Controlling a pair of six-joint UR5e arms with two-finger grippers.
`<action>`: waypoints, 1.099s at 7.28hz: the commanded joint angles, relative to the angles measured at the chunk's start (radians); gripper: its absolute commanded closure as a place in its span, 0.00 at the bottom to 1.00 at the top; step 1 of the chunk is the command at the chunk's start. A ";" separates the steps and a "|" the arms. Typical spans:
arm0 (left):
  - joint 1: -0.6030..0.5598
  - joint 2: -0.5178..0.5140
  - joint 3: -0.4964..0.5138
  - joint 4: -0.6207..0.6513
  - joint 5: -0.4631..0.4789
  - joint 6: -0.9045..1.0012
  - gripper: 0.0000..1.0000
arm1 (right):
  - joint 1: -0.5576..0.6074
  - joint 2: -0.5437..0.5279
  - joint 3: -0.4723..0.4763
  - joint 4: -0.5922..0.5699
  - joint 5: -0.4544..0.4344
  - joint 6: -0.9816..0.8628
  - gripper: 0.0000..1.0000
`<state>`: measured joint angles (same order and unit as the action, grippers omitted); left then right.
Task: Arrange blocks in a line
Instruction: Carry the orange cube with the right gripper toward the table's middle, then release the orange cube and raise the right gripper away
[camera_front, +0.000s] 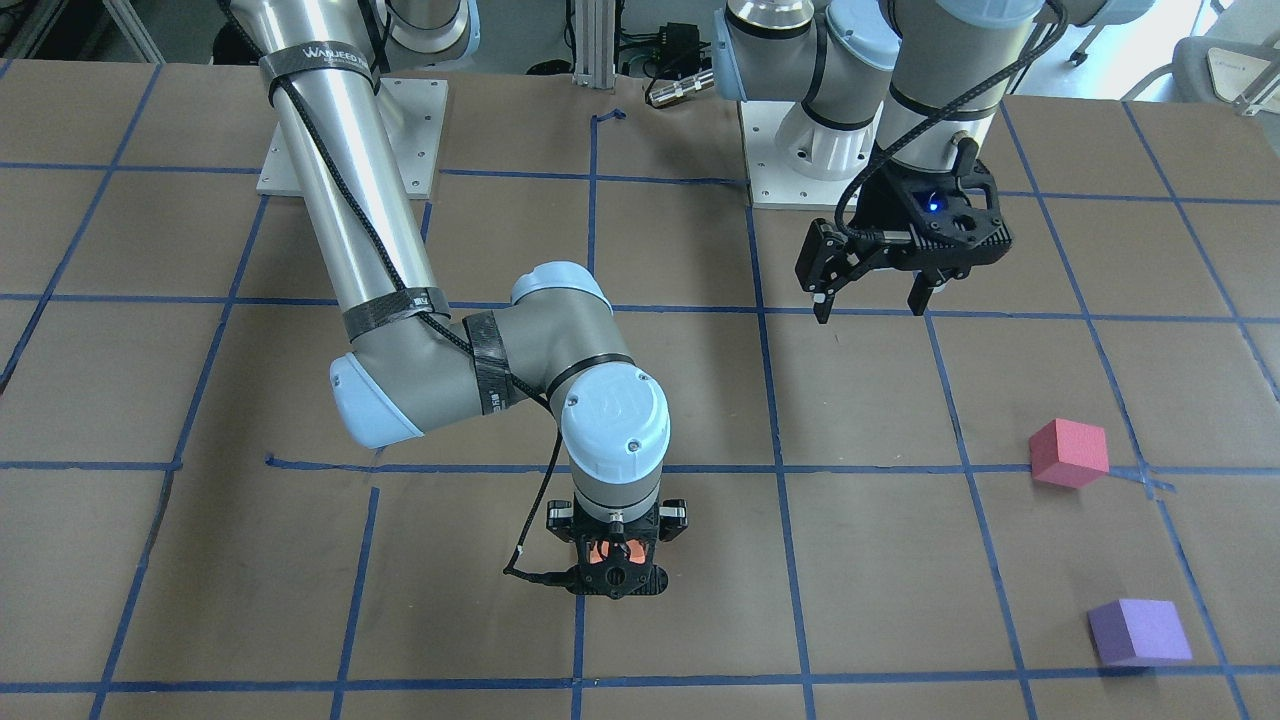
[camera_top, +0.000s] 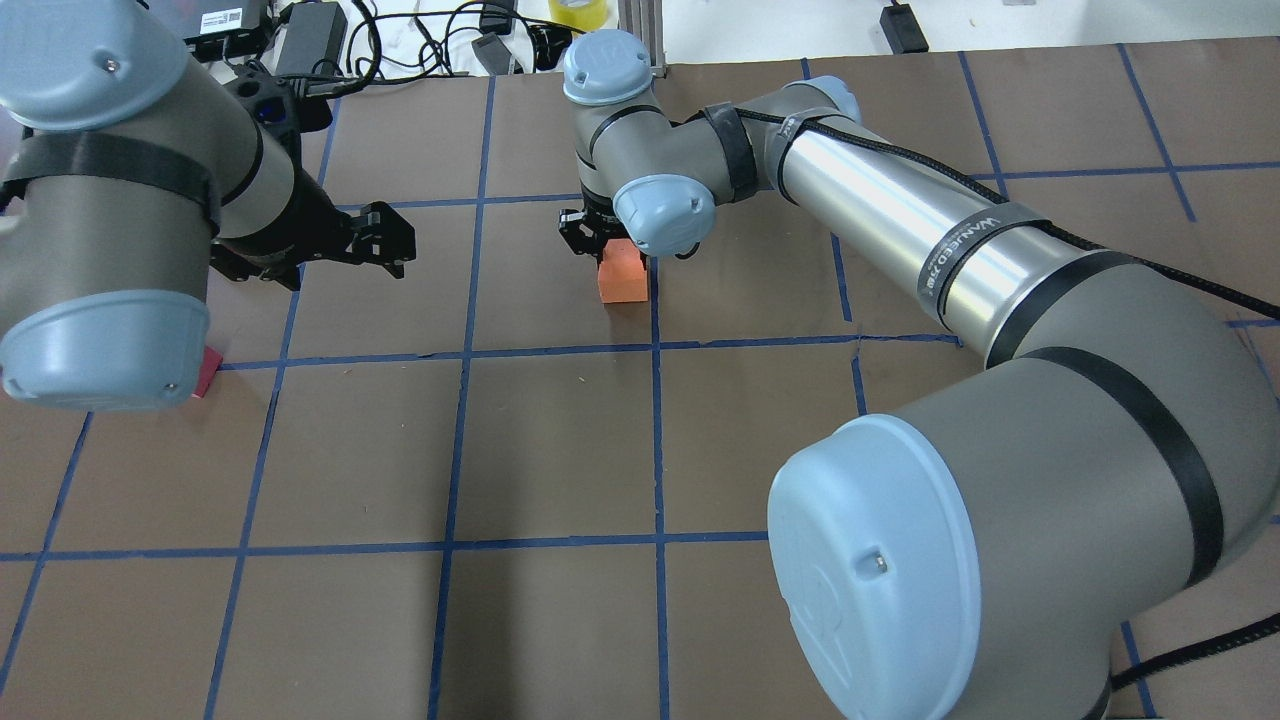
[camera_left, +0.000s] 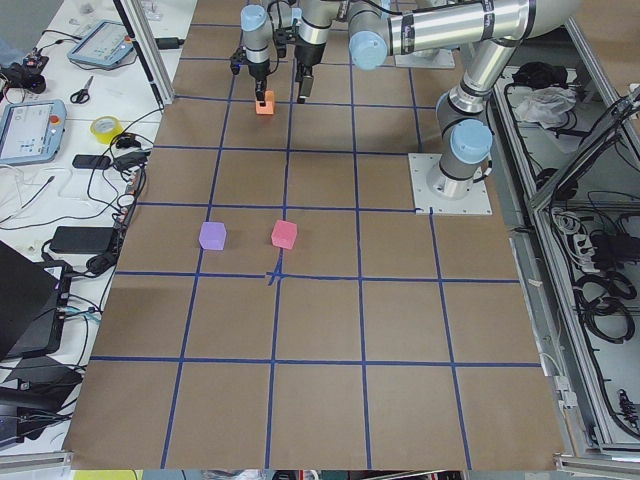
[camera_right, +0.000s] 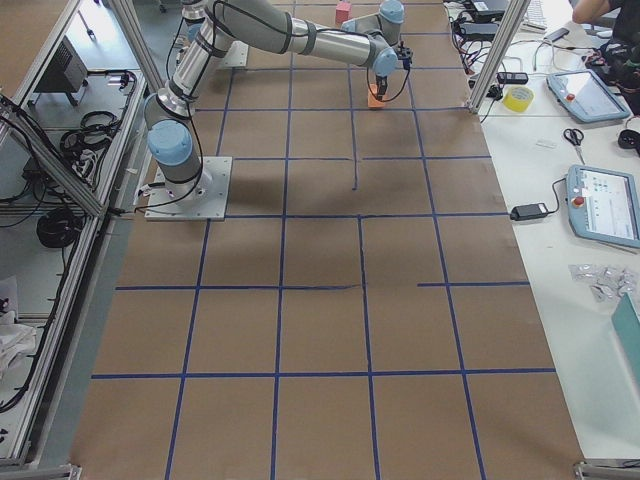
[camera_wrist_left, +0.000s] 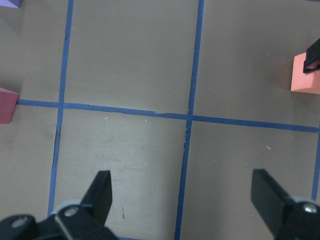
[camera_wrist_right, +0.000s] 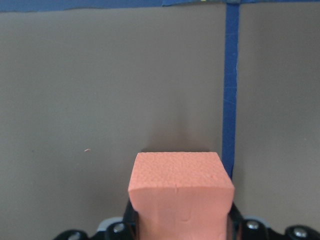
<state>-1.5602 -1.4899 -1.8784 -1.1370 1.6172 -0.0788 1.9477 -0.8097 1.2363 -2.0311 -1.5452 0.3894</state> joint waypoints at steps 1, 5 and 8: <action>-0.024 -0.007 -0.015 0.003 0.010 0.011 0.00 | 0.007 -0.002 -0.001 -0.038 -0.012 0.002 0.01; -0.066 -0.012 0.007 0.016 0.000 0.014 0.00 | 0.001 -0.106 0.008 0.055 -0.016 -0.010 0.00; -0.090 -0.062 0.015 0.039 -0.042 0.024 0.00 | -0.140 -0.288 0.025 0.301 -0.013 -0.203 0.00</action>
<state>-1.6354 -1.5366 -1.8699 -1.1115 1.5876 -0.0623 1.8853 -1.0222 1.2558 -1.8486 -1.5613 0.2907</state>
